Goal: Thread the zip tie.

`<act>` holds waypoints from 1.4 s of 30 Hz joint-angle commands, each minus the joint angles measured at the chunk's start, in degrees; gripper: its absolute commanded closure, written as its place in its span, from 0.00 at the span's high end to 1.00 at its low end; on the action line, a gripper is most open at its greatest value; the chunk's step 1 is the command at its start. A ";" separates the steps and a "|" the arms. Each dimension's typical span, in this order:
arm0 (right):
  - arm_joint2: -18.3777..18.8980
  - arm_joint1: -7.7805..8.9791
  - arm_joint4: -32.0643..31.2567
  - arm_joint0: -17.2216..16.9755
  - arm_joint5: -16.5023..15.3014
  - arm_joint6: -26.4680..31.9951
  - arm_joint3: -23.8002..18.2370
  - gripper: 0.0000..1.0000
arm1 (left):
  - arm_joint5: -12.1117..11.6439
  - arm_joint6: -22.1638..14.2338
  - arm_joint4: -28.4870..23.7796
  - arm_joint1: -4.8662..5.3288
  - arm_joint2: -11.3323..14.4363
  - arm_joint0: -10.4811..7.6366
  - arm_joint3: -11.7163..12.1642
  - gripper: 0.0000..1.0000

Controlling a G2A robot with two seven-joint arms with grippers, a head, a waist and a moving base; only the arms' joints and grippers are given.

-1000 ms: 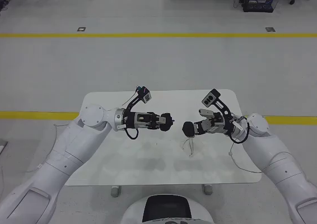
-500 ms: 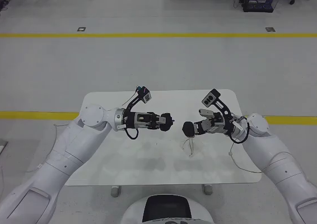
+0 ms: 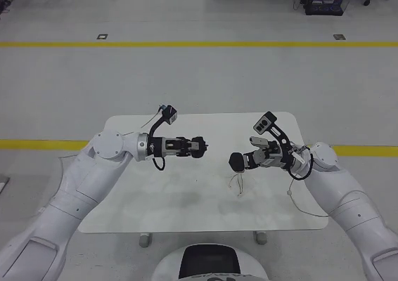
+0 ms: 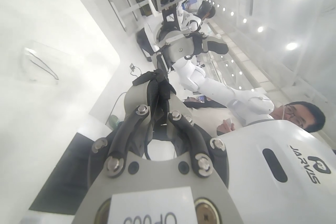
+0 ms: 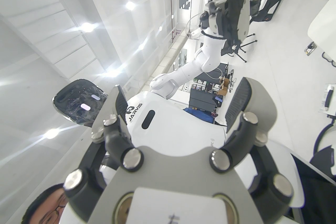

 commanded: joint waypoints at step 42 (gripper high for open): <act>2.50 3.33 -44.58 9.49 11.93 -5.00 -11.69 1.00 | -0.83 -6.10 -0.10 2.68 -6.77 3.00 0.48 0.00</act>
